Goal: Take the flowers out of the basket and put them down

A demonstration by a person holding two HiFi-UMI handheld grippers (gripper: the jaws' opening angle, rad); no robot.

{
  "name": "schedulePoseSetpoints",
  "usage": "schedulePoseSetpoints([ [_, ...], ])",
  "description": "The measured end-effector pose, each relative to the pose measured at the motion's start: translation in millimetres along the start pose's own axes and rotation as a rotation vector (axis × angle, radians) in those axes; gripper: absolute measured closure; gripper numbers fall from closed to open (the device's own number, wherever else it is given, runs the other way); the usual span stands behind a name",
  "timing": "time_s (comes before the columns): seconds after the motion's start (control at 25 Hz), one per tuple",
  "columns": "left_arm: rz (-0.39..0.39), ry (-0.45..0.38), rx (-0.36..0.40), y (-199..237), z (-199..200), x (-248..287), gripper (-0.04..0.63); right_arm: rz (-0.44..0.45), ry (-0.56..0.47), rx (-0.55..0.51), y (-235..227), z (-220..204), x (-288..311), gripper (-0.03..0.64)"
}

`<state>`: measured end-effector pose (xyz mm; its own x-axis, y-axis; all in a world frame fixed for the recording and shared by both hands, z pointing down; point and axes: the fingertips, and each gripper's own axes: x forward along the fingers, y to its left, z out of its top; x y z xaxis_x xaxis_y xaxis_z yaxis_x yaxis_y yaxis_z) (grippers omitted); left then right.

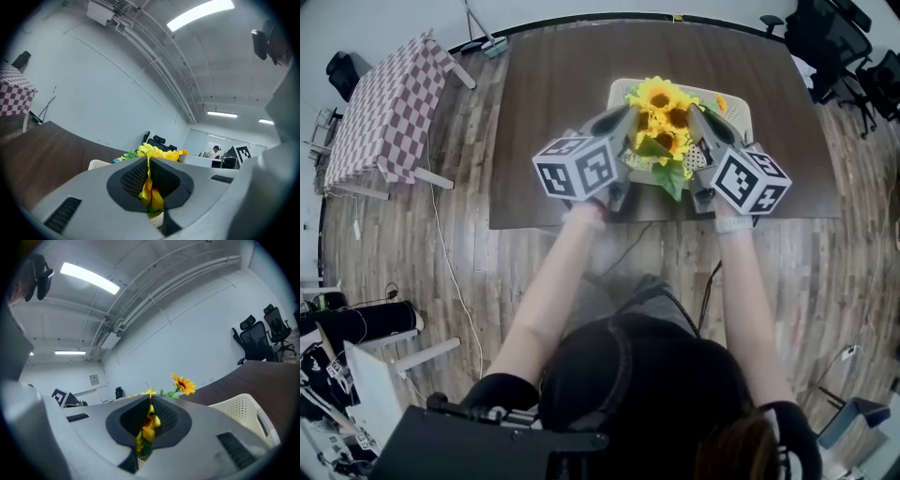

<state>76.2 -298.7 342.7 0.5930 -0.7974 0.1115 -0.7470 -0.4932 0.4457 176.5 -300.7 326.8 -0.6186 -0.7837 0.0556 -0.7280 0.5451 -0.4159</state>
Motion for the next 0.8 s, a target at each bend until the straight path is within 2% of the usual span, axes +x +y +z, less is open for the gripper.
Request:
schedulePoseSetpoints([
  [0.44,-0.035,-0.055,0.06,-10,16,-13,0.583,0.005,-0.055,-0.002,14,11,-6,0.614],
  [0.8,-0.032,-0.109,0.047,29,64,-51,0.583,0.046,-0.055,-0.04,71,24,42,0.613],
])
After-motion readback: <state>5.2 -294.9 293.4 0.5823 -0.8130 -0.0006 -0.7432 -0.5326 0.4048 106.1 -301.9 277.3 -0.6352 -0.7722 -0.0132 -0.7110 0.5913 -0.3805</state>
